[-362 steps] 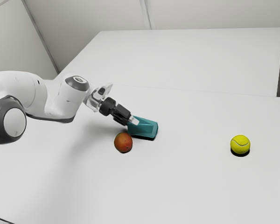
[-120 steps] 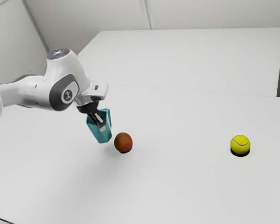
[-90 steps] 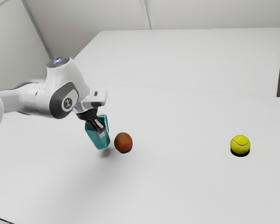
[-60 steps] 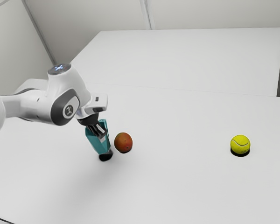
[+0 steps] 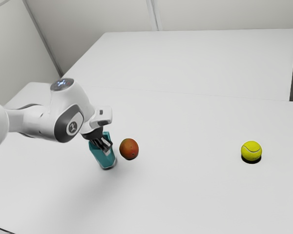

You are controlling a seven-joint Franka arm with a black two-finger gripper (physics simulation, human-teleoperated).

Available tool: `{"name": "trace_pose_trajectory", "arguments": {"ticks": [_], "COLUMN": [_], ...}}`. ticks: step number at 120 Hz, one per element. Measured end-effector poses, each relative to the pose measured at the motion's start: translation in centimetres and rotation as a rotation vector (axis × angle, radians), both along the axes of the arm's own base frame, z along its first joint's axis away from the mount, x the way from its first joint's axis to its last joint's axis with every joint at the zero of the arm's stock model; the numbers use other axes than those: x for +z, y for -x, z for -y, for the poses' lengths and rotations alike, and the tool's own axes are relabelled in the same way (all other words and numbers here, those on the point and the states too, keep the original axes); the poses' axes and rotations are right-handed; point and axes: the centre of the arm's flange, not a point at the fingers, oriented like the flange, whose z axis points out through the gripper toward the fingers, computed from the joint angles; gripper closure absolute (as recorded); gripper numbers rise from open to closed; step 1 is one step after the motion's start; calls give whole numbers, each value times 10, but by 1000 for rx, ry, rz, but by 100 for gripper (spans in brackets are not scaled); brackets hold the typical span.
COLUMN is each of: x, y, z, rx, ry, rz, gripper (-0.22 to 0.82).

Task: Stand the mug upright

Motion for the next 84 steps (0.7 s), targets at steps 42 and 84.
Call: {"name": "trace_pose_trajectory", "arguments": {"ticks": [42,84], "x": [6,108], "y": [2,-13], "z": [-3,3], "rx": [25,35], "ry": [0,-13], "rz": [34,114], "gripper": [41,20]}}
